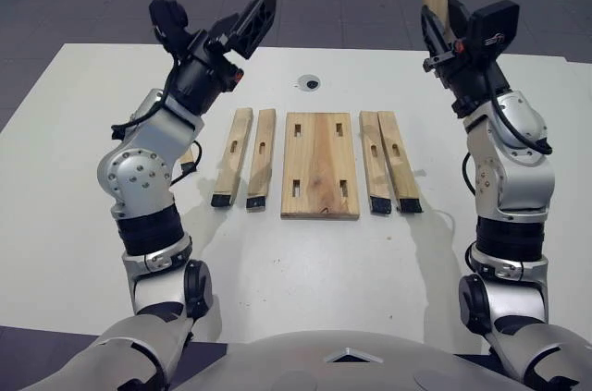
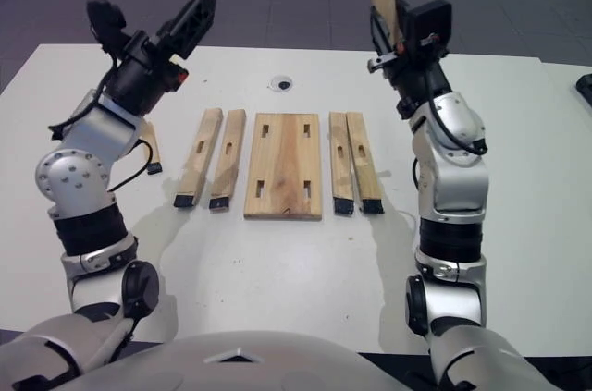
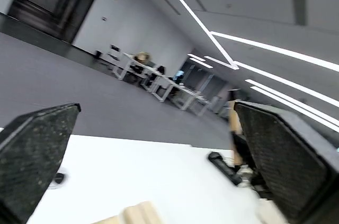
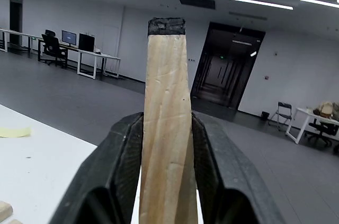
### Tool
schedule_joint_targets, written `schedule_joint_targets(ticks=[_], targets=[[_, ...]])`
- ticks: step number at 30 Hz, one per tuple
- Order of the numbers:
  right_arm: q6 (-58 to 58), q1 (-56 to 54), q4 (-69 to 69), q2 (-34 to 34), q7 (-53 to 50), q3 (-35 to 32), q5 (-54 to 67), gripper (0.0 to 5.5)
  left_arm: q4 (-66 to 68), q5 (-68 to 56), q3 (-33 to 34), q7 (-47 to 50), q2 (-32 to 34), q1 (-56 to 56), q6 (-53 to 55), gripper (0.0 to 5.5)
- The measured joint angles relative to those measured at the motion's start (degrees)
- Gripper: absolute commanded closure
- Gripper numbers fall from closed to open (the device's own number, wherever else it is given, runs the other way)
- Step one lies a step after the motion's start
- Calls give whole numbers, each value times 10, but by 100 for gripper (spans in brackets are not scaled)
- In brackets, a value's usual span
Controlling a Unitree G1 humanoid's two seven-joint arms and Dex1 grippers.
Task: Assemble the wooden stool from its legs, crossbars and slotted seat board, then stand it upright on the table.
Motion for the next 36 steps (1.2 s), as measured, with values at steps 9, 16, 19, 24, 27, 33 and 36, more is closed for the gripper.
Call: schedule_joint_targets(ticks=[9,16,19,24,27,33,36], targets=[[-83,15,-11,48,34,96,-14,420,44,-158,-25,102,-44,-81,63,10],[-84,37,-36,55,53,131,-23,420,74,-153,-39,105,-41,-89,61,10],[-84,41,-39,56,55,135,-25,420,86,-148,-42,105,-40,-89,57,41],[-83,42,-40,57,55,138,-27,420,96,-147,-42,104,-40,-89,53,124],[-82,43,-43,57,55,138,-28,420,109,-151,-39,107,-41,-89,53,175],[-81,43,-43,56,56,138,-29,420,111,-158,-35,108,-43,-84,53,278],[-80,43,-43,55,56,138,-29,420,111,-159,-34,104,-45,-73,50,326]])
